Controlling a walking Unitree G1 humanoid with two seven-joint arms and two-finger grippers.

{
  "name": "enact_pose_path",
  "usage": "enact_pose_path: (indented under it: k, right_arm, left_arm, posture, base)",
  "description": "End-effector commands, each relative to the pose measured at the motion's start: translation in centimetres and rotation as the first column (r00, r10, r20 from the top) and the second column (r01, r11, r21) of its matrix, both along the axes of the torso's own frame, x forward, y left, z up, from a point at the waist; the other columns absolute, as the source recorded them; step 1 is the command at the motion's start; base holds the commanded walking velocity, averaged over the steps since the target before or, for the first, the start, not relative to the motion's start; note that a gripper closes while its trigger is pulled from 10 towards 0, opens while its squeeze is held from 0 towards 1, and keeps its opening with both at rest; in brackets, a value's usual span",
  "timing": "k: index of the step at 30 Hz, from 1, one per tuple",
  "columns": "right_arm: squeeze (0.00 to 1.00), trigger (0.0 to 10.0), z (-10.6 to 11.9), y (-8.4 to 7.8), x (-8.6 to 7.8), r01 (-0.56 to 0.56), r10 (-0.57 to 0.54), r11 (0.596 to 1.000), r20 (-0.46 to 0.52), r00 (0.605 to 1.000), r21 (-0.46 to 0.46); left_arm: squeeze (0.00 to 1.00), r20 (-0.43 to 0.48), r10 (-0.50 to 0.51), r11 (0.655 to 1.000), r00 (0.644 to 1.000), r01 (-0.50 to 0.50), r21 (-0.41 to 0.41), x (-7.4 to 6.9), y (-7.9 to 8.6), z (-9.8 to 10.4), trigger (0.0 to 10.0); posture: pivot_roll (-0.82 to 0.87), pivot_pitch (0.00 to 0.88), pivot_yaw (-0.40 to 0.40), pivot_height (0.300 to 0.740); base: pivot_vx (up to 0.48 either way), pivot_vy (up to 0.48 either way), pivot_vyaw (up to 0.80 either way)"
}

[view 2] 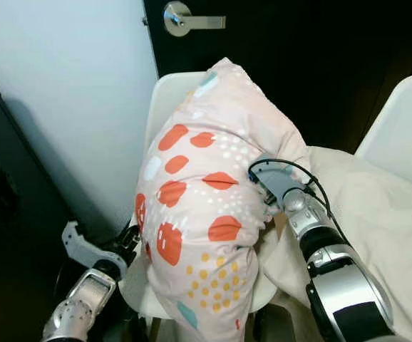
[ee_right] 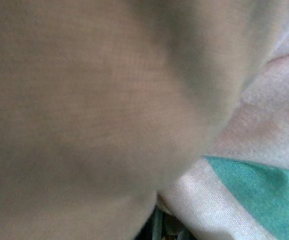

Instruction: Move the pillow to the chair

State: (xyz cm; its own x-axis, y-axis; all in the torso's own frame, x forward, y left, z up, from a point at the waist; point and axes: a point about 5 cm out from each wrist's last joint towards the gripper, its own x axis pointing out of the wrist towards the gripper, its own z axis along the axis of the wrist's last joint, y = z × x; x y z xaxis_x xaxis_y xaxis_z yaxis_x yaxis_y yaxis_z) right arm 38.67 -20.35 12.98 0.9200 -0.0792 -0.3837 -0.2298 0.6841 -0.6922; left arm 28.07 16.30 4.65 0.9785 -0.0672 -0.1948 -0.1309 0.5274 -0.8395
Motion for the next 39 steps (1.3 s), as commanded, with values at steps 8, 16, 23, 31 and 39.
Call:
enact_pose_path:
  k: [8, 16, 23, 31, 39]
  right_arm:
    - [0.0, 10.0, -0.6, 1.2, -0.1, -0.048, 0.048, 0.999, -0.028, 0.998, 0.009]
    - [0.0, 10.0, -0.6, 1.6, 0.0, -0.059, 0.06, 0.998, -0.028, 0.998, 0.018]
    - [0.0, 10.0, -0.7, 2.0, 0.0, -0.069, 0.07, 0.997, -0.025, 0.997, 0.03]
    - [0.0, 10.0, -0.5, 2.0, 0.1, -0.069, 0.07, 0.997, -0.018, 0.997, 0.038]
    - [0.0, 10.0, 0.0, 2.1, 0.3, -0.081, 0.081, 0.996, -0.004, 0.997, 0.037]
  left_arm:
    - [1.0, 0.228, -0.124, 0.986, 0.966, 0.146, -0.079, -0.6, -2.3, 3.0, 10.0]
    - [1.0, 0.462, -0.217, 0.962, 0.86, 0.268, -0.046, -3.6, -2.0, 6.8, 10.0]
    - [1.0, 0.288, -0.188, 0.977, 0.939, 0.208, -0.04, -4.2, -0.3, 2.8, 10.0]
    - [1.0, 0.196, -0.133, 0.99, 0.971, 0.141, -0.025, -3.1, 1.0, 1.0, 10.0]
    - [0.0, 0.284, -0.14, 0.983, 0.949, 0.168, -0.078, 0.3, 1.3, 1.6, 10.0]
  posture:
    - [0.13, 0.0, 0.005, 0.339]
    - [0.14, 0.0, 0.001, 0.314]
    - [0.15, 0.0, 0.003, 0.3]
    - [0.14, 0.0, 0.005, 0.3]
    - [0.1, 0.0, 0.0, 0.3]
  base:
    - [0.0, 0.0, 0.0]
    - [0.0, 0.0, 0.0]
    - [0.0, 0.0, 0.0]
    - [0.0, 0.0, 0.0]
    - [0.0, 0.0, 0.0]
